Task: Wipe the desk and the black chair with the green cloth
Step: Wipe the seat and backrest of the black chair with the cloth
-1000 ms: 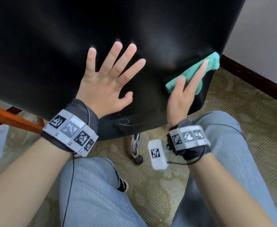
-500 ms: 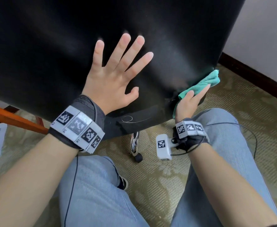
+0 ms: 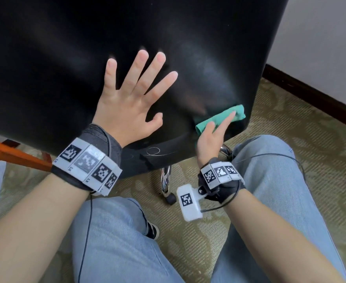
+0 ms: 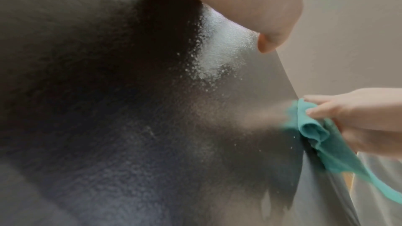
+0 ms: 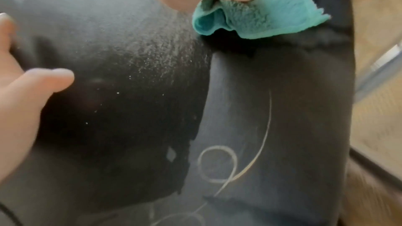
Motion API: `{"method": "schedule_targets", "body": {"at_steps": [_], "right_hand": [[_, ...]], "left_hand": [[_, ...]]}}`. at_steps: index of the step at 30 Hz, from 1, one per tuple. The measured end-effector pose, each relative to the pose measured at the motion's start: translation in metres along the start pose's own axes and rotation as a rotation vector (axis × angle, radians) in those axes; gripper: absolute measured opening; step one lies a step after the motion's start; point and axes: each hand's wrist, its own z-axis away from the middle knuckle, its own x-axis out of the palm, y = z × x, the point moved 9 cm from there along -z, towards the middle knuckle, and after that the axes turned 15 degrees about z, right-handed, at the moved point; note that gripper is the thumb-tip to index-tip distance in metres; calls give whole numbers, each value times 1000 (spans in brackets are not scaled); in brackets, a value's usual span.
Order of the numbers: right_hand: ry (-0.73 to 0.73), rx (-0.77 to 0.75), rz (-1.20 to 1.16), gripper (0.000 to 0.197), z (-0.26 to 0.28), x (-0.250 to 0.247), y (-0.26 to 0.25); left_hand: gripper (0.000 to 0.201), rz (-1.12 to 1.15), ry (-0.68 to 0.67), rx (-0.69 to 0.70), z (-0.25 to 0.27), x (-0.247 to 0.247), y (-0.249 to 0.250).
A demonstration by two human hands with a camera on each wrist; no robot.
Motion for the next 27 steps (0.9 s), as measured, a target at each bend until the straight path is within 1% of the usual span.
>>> {"method": "schedule_targets", "body": {"at_steps": [2, 4, 7, 10, 12, 14, 15, 18, 19, 20, 21, 23, 25, 27], "right_hand": [[1, -155, 40, 64, -7, -7, -20], [6, -255, 70, 65, -15, -16, -30], [19, -354, 153, 66, -30, -23, -31], [14, -414, 217, 66, -42, -24, -26], [33, -405, 192, 65, -48, -27, -22], [56, -349, 144, 64, -53, -29, -13], [63, -285, 119, 63, -56, -30, -4], [78, 14, 56, 58, -61, -30, 36], [80, 70, 54, 58, -60, -30, 44], [82, 84, 54, 58, -59, -30, 46], [90, 59, 57, 60, -59, -31, 43], [118, -69, 100, 64, -58, -35, 27], [140, -190, 170, 63, -58, -37, 11], [138, -213, 214, 61, -58, -38, 7]], "left_hand": [[85, 1, -4, 1, -1, 0, 0], [84, -5, -5, 1, -1, 0, 0], [86, -3, -5, 6, -2, 0, 1], [86, 12, -15, 16, -3, 0, 2], [85, 7, -24, 23, -4, 1, 2], [85, 6, -26, 24, -5, 1, 3], [85, 7, -24, 20, -5, 1, 3], [85, 12, -20, 2, -4, 0, 3], [85, 14, -22, 0, -4, 0, 3], [84, 16, -23, 0, -4, 0, 3], [83, 16, -22, -1, -4, 0, 3], [85, 12, -20, -1, -3, 0, 2], [86, 1, -21, 5, -3, 0, 3], [87, -2, -19, 2, -3, 1, 2]]}}
